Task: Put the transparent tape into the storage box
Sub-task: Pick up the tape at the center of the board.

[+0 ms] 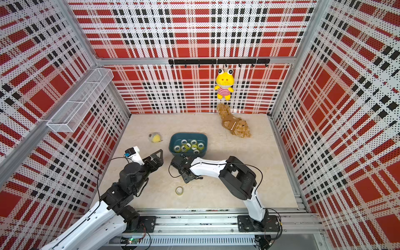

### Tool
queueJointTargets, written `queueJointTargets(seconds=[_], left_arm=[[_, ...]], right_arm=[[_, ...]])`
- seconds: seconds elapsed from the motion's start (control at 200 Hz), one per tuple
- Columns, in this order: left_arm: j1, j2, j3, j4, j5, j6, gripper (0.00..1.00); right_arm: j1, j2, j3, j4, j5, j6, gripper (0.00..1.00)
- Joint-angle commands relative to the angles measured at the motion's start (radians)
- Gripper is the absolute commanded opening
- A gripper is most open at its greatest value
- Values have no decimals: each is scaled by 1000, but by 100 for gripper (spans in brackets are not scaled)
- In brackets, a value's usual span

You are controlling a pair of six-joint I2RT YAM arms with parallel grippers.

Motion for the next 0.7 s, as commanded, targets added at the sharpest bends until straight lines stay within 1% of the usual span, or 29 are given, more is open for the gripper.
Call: queueJointTargets(seconds=[0.0, 0.115, 0.205, 0.271, 0.306, 0.481, 0.697], left_arm=[[3, -13, 11, -12, -6, 12, 99], [5, -16, 13, -20, -13, 15, 99], [6, -17, 16, -22, -18, 17, 99], [6, -20, 16, -22, -21, 17, 99], [5, -17, 16, -21, -23, 17, 99], [7, -14, 19, -21, -33, 20, 99], [20, -17, 18, -22, -46, 26, 99]], right_arm=[[-2, 47, -5, -8, -16, -6, 51], [-2, 56, -17, 3, -14, 3, 35], [-2, 38, -30, 6, -2, 6, 17], [-2, 13, -37, 3, 12, 7, 5], [-2, -1, -39, -1, 20, 4, 0], [-7, -93, -39, -28, 49, 1, 0], [-43, -215, -3, -50, 37, -6, 0]])
